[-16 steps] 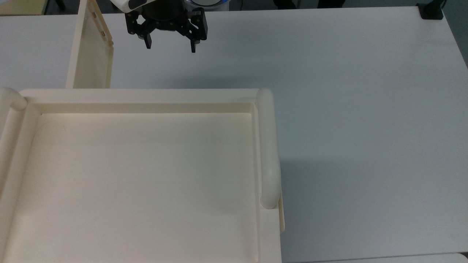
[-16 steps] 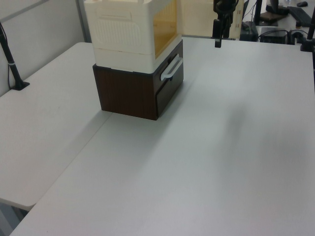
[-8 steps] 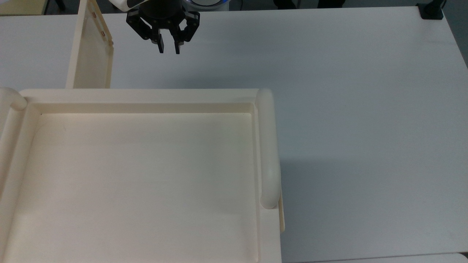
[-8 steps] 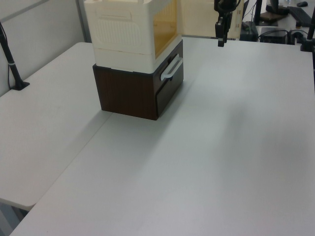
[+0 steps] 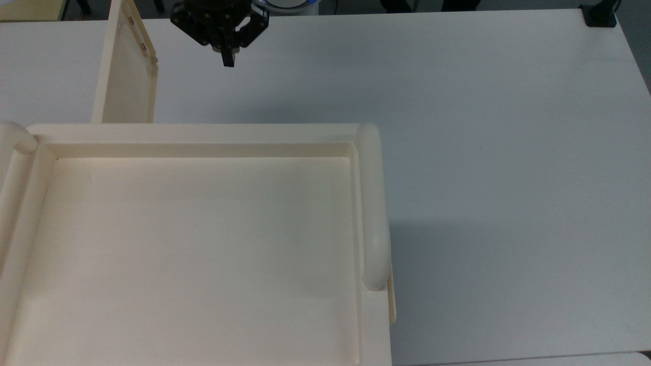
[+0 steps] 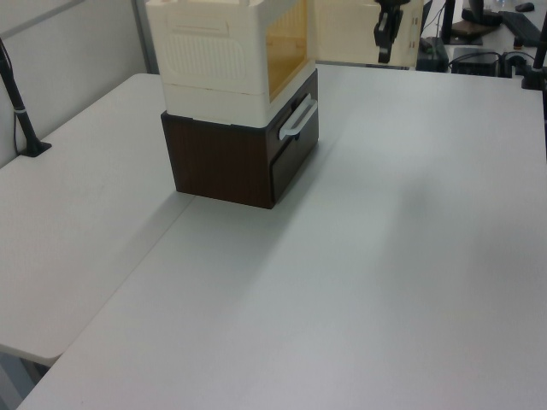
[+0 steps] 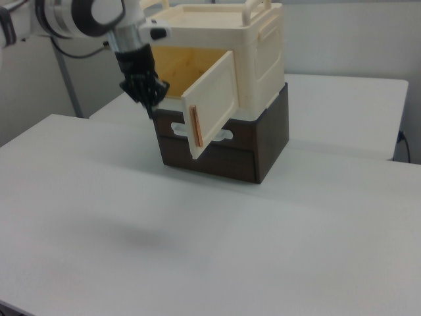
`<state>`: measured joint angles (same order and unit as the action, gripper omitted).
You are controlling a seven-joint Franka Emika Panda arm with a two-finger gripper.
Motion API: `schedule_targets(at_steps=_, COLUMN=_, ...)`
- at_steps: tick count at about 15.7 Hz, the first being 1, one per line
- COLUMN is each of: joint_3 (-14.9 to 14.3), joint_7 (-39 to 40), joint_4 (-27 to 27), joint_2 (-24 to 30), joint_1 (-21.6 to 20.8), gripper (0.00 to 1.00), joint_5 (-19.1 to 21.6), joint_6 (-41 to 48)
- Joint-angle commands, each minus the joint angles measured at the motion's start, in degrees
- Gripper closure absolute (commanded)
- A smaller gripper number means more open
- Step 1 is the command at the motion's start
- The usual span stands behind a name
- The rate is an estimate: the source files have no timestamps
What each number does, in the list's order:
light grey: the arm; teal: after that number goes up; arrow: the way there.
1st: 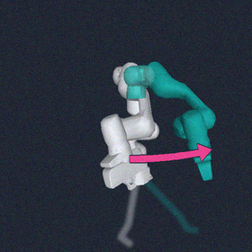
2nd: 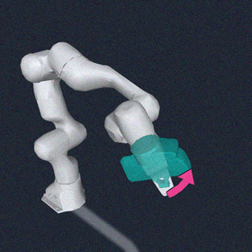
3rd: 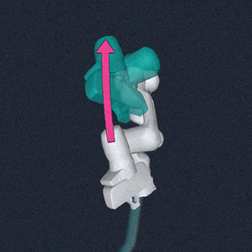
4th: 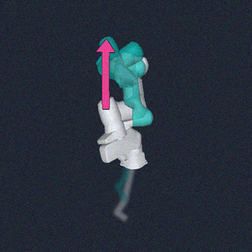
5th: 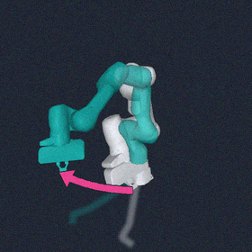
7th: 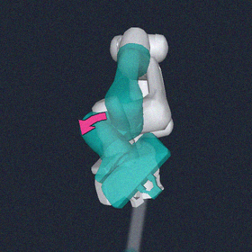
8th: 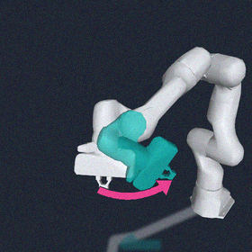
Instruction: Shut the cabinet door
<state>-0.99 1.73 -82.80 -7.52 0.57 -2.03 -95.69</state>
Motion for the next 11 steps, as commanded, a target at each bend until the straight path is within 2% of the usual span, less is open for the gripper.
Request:
schedule_targets(at_steps=1, joint_3=-0.6, joint_7=1.3, joint_4=2.8, joint_2=3.0, joint_1=0.2, gripper=1.00, joint_5=0.8, joint_6=0.9)
schedule_targets(at_steps=3, joint_3=-2.0, joint_7=0.9, joint_4=6.1, joint_2=3.1, joint_1=0.7, gripper=1.00, joint_5=1.2, joint_6=0.6)
schedule_targets(at_steps=5, joint_3=-2.2, joint_7=1.1, joint_4=9.2, joint_2=2.9, joint_1=2.1, gripper=1.00, joint_5=1.2, joint_6=-0.2)
schedule_targets(at_steps=11, joint_3=-2.4, joint_7=1.2, joint_4=9.6, joint_2=2.7, joint_1=8.9, gripper=1.00, joint_5=2.1, joint_6=-10.0)
